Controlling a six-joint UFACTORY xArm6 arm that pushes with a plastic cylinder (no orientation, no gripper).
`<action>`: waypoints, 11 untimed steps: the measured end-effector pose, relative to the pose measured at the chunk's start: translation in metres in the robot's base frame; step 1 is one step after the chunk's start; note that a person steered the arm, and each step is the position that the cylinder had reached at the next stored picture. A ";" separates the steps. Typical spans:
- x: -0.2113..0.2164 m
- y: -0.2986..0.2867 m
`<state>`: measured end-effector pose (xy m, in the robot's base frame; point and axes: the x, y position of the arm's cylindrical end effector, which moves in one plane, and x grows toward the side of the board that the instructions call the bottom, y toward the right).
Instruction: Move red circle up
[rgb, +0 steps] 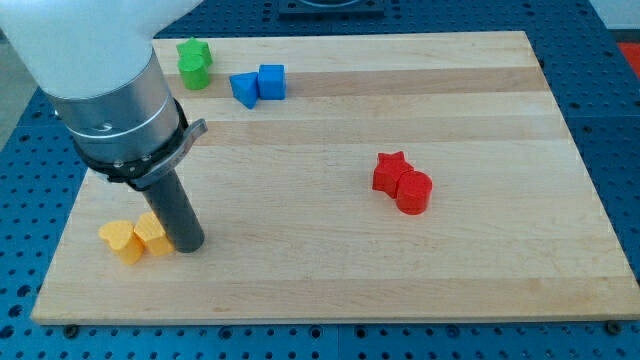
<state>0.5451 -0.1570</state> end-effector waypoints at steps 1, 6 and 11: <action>0.000 0.000; -0.011 0.190; -0.057 0.252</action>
<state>0.4880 0.0949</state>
